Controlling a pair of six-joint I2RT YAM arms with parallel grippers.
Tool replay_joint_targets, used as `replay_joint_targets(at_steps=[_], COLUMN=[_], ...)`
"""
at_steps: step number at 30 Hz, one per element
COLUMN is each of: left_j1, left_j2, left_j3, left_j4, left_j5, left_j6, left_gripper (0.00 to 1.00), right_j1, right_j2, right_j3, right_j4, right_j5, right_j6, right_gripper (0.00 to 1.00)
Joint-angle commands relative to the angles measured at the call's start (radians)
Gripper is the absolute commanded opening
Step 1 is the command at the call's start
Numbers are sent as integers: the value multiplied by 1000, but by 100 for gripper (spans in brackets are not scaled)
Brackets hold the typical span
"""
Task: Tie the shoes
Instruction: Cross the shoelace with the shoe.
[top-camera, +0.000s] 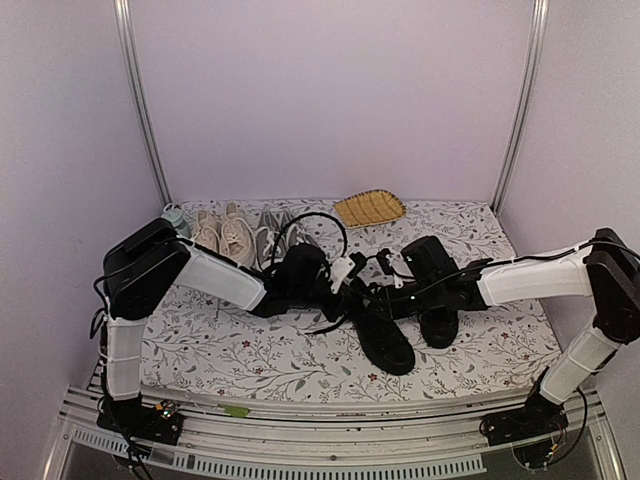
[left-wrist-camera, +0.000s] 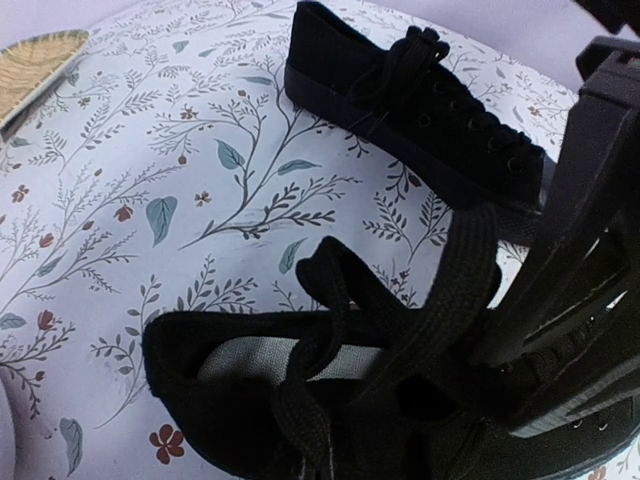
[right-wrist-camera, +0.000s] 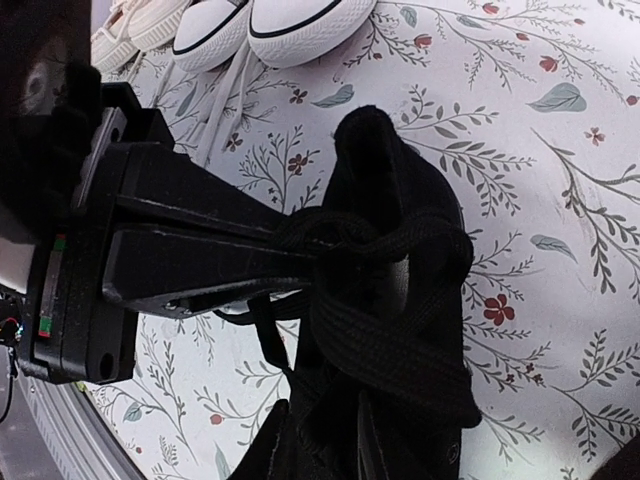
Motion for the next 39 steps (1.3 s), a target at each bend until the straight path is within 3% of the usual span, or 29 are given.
replay_joint_targets(at_steps=[1,12,14,19,28,39], left_j1=[11,12,11,12,13,12], left_j2=[-2,0,2,6,13,12], left_j3=[16,13,13,13,24,23], left_j4=[-24,-21,-23,-25,-46,-55], left_j5=[14,20,21,24,6,14], left_j6=[-9,-7,-8,-8,8,23], left_gripper=[0,0,0,0,0,0], right_j1=[5,6,6,5,5,-30], right_j2=[41,92,96,73,-18,-138], right_j3=[36,65,73,87,85,-28], right_j4=[10,7,-14,-50,-102,-129], right_j5=[47,30,42,46,12,-232], right_j6=[7,8,5,-15,-48,-71], right_gripper=[23,24,21,1,1,0])
